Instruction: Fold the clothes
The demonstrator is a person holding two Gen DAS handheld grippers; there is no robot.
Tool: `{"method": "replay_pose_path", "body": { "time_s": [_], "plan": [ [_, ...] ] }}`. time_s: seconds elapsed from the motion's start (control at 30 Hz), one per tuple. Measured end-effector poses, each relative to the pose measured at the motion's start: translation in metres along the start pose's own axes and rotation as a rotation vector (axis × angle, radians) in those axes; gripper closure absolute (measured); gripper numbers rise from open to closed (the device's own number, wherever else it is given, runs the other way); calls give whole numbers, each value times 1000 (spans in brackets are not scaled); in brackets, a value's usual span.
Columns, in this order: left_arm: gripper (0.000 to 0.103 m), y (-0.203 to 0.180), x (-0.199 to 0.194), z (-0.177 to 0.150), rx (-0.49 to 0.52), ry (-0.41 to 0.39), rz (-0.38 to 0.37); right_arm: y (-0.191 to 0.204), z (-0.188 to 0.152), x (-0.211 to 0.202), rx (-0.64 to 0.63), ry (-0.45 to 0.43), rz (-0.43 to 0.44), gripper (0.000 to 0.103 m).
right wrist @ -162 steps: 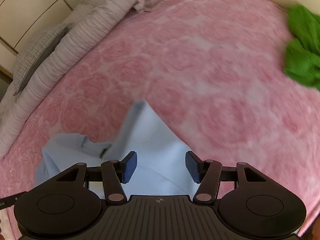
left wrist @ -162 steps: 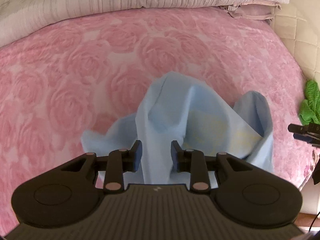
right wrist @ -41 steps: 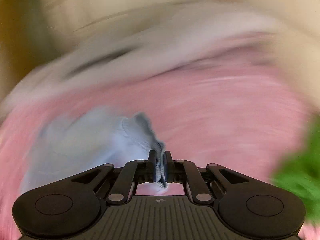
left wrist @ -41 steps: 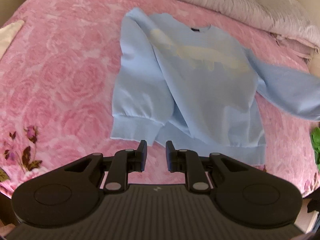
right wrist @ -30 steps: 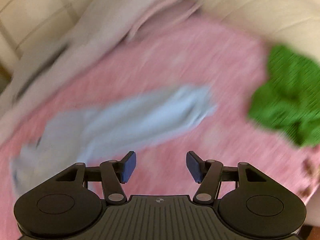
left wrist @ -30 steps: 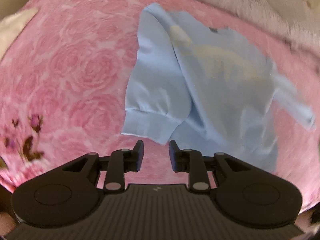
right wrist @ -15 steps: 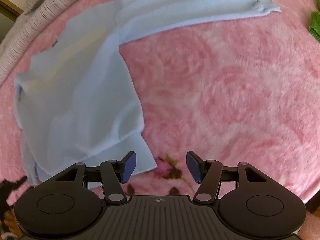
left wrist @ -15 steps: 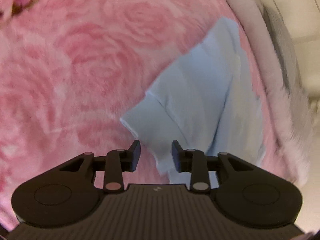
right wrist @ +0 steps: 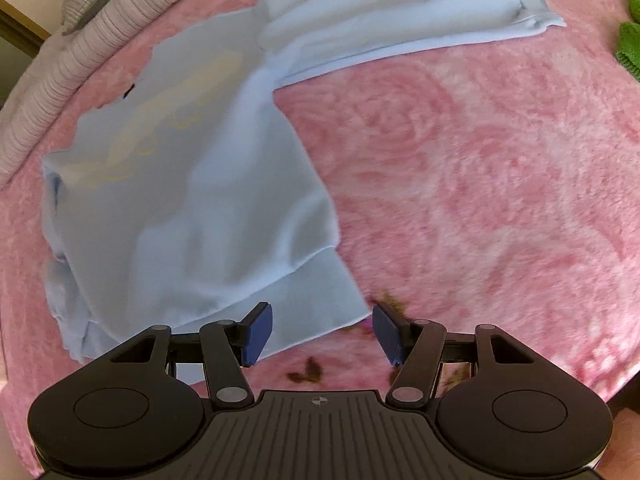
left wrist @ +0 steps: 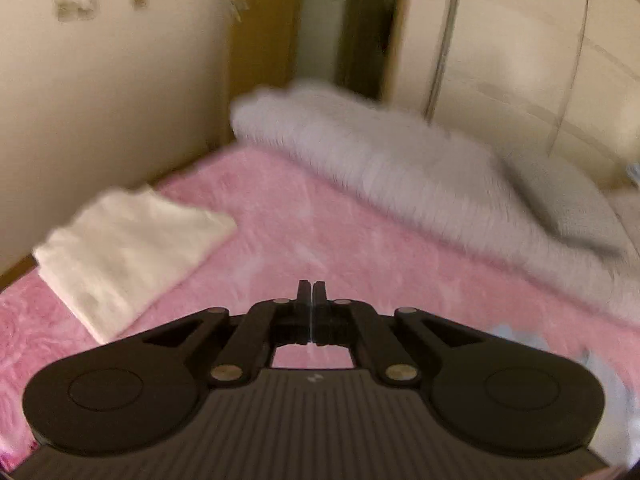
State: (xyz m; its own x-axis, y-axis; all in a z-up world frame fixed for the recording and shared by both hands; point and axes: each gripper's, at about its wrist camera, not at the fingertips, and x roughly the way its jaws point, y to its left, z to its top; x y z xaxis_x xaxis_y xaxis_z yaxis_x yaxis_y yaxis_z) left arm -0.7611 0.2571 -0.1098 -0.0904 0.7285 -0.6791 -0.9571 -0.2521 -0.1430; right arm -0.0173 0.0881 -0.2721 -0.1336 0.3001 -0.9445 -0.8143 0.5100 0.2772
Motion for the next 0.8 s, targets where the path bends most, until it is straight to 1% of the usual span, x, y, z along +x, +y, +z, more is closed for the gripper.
{"method": "replay_pose_path", "body": {
  "time_s": [0.03, 0.07, 0.13, 0.2, 0.27, 0.33, 0.37, 0.43, 0.5, 0.53, 0.57, 0.6, 0.63, 0.67, 0.7, 0.77, 0.8],
  "plan": [
    [96, -3, 4, -7, -8, 55, -31, 2, -2, 3, 0, 2, 0, 44],
    [83, -7, 8, -19, -21, 112, -68, 4, -5, 6, 0, 7, -1, 44],
    [70, -22, 15, -61, -78, 234, -166, 7, -9, 12, 4, 16, -6, 44],
    [70, -37, 24, -115, -183, 366, -271, 8, -14, 14, 3, 21, -4, 44],
    [70, -53, 30, -166, -305, 474, -335, 6, -16, 15, -1, 20, -11, 44],
    [70, -67, 39, -211, -404, 558, -360, 2, -18, 15, -3, 14, -24, 44],
    [70, -71, 43, -226, -439, 575, -360, 0, -18, 15, 0, 13, -32, 44],
    [70, -81, 49, -250, -492, 578, -355, -6, -20, 17, 9, 13, -46, 44],
    [70, -83, 59, -262, -565, 557, -318, -9, -22, 19, 10, 21, -52, 44],
    [71, -83, 63, -267, -605, 554, -323, -10, -23, 21, 10, 26, -54, 44],
    [76, -85, 68, -272, -631, 557, -323, -11, -25, 22, 9, 31, -56, 44],
    [82, -88, 72, -273, -626, 566, -313, -12, -26, 23, 9, 36, -59, 44],
    [95, -91, 74, -273, -611, 565, -304, -13, -27, 25, 9, 41, -61, 44],
    [98, -93, 74, -269, -594, 559, -301, -14, -28, 26, 8, 46, -63, 44],
    [99, -93, 70, -258, -560, 533, -313, -15, -28, 26, 4, 47, -63, 44],
    [99, -90, 52, -223, -434, 437, -344, -14, -26, 24, -8, 41, -60, 44],
    [100, -86, 42, -200, -361, 382, -342, -13, -24, 23, -15, 37, -58, 44]
  ]
}}
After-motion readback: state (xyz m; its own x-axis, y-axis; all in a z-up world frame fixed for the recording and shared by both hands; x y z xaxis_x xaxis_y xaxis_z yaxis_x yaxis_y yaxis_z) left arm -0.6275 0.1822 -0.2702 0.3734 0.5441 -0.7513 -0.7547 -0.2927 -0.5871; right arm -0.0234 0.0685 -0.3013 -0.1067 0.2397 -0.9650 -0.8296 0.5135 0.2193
